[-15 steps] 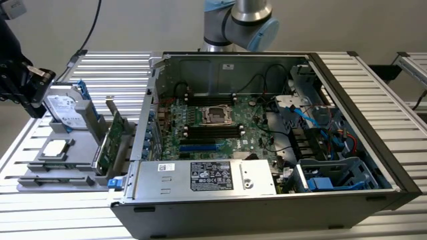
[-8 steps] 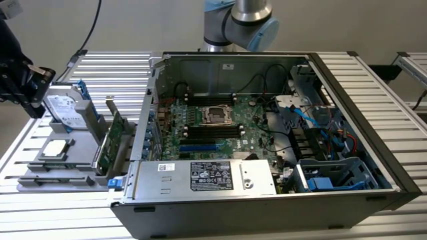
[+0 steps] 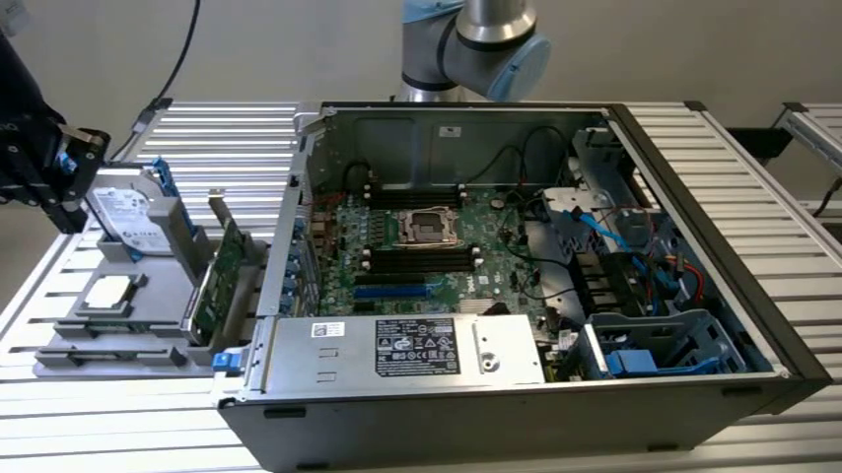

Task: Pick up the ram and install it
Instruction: 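Pick up the ram and move it above insertion slot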

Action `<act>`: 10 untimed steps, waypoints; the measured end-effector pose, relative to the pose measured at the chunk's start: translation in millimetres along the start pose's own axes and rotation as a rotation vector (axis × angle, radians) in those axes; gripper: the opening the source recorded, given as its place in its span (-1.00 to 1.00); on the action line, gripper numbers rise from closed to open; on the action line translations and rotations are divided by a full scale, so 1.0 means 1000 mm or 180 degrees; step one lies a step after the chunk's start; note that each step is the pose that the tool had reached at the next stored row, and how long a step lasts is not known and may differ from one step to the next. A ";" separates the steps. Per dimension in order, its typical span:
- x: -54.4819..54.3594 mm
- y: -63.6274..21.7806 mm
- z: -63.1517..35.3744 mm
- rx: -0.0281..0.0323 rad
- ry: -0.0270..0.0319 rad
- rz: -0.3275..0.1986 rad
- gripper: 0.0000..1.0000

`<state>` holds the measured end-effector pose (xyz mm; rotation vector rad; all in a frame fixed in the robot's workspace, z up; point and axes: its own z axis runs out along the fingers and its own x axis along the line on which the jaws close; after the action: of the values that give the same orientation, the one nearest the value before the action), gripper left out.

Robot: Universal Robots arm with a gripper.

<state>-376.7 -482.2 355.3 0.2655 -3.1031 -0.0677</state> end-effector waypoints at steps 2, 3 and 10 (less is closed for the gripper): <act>0.000 0.0000 0.0002 -0.0001 0.0005 -0.0119 -0.79; 0.000 0.0000 0.0003 -0.0001 0.0007 -0.0177 -0.79; 0.000 0.0000 0.0006 0.0006 0.0026 -0.0583 -0.79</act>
<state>-376.6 -482.2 354.7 0.5476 -3.0620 -0.0672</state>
